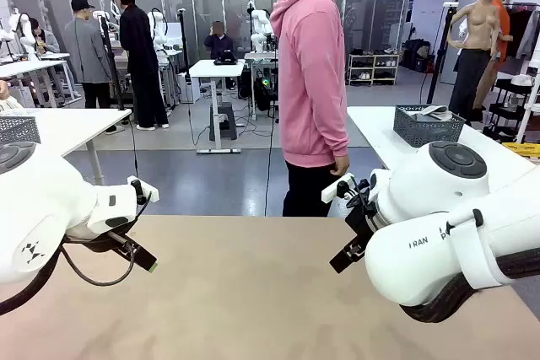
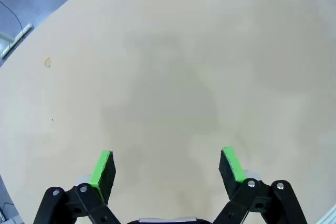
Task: Fold the towels and place them in the basket.
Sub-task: When a person lays out a Towel with hook on the table, fold it in half twice.
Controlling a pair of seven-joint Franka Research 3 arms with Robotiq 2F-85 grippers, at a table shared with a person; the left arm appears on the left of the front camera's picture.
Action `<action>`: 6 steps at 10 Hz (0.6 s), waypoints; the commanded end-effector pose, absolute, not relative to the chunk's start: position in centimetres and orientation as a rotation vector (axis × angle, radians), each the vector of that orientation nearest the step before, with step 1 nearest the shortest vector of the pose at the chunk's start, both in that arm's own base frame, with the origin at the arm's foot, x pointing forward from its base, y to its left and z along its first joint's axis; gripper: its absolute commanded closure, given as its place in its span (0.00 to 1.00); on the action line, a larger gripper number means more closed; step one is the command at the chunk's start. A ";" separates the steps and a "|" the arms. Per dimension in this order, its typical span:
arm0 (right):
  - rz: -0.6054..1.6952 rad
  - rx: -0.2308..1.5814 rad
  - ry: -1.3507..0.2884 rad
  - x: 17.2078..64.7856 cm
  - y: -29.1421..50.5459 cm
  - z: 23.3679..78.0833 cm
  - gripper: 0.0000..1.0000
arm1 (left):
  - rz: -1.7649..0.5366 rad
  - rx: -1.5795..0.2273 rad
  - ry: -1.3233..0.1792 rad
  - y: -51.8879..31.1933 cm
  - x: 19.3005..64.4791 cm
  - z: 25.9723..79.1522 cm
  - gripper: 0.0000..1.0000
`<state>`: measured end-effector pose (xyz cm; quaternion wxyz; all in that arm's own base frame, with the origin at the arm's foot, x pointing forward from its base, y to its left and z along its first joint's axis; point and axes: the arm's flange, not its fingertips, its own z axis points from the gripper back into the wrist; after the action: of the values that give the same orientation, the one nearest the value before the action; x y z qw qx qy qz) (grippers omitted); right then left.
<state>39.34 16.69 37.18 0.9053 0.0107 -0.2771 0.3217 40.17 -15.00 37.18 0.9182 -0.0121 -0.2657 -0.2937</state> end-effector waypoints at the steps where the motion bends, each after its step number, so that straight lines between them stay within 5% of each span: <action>1: 0.665 0.022 -0.572 39.3 16.7 37.2 0.00 | -0.604 -0.025 -0.546 -15.0 40.2 37.2 0.00; 6: 0.665 0.022 -0.572 39.3 16.7 37.2 0.00 | -0.604 -0.025 -0.546 -15.0 40.2 37.2 0.00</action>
<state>39.33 16.70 37.18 0.9049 0.0100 -0.2771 0.3229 40.15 -15.04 37.18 0.9180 -0.0119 -0.2657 -0.2941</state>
